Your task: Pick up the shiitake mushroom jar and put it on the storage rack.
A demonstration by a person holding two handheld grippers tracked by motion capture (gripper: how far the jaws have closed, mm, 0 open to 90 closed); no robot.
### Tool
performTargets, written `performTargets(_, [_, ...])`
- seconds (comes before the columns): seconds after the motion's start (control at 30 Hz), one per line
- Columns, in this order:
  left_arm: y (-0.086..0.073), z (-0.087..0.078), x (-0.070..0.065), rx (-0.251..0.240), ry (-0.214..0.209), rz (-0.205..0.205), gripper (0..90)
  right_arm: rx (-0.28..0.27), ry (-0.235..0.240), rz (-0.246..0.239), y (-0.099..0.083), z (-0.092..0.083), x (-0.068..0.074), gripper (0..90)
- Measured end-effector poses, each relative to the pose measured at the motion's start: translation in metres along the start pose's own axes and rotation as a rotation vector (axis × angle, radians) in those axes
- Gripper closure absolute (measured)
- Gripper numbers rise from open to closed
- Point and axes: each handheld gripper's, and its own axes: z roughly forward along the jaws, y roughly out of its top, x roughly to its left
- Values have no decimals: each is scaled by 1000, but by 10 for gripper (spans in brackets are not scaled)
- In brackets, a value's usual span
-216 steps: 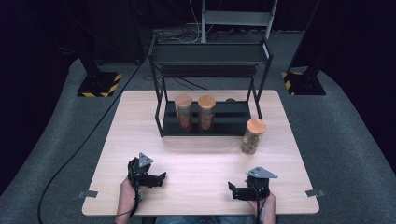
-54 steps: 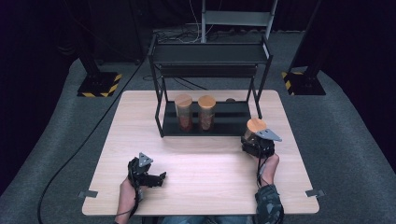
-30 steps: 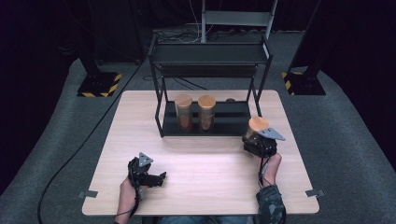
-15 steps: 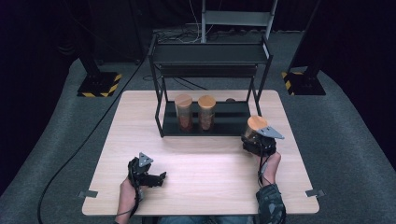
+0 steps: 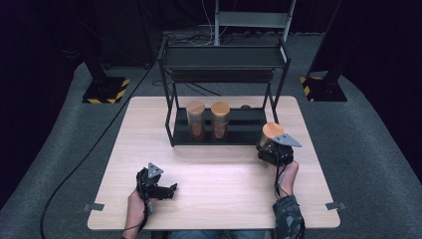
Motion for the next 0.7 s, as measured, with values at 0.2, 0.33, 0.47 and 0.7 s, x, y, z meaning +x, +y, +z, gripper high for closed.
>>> performTargets(0.2, [0, 0, 0, 0, 0, 0, 3, -1, 2, -5, 3, 1, 1, 246])
performTargets(0.33, [0, 0, 0, 0, 1, 1, 2, 0, 5, -10, 4, 2, 2, 246])
performTargets(0.47, [0, 0, 0, 0, 1, 2, 2, 0, 7, -10, 5, 2, 2, 246])
performTargets(0.7, [0, 0, 0, -1, 2, 2, 2, 3, 10, -14, 6, 4, 3, 247])
